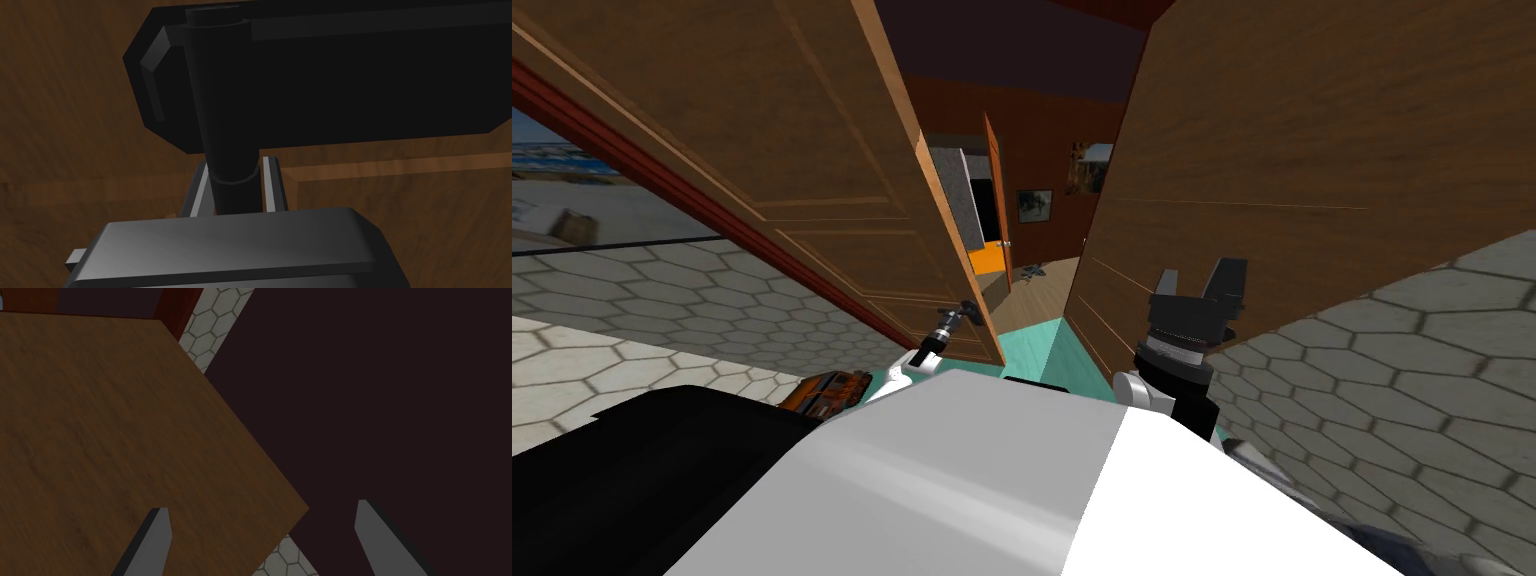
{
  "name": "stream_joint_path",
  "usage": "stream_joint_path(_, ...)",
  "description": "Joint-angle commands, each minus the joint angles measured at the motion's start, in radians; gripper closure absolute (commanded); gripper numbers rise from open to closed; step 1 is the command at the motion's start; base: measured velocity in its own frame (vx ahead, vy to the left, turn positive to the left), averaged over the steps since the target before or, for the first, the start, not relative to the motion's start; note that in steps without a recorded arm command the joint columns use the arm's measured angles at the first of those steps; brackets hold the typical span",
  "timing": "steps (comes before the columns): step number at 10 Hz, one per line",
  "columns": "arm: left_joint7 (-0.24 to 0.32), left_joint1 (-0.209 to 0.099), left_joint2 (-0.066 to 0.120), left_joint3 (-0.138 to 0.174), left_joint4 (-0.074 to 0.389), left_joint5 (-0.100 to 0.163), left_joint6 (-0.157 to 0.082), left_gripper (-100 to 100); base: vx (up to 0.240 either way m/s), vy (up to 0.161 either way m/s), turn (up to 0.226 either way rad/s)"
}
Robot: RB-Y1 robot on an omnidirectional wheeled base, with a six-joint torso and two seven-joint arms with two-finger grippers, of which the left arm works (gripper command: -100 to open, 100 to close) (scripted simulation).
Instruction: Pull the door open
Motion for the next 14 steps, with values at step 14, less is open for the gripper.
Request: stream_joint_path(14,0.103,0.138,0.127,-0.055,0.004,-0.001,-0.217,100,-0.201,0.072,-0.140)
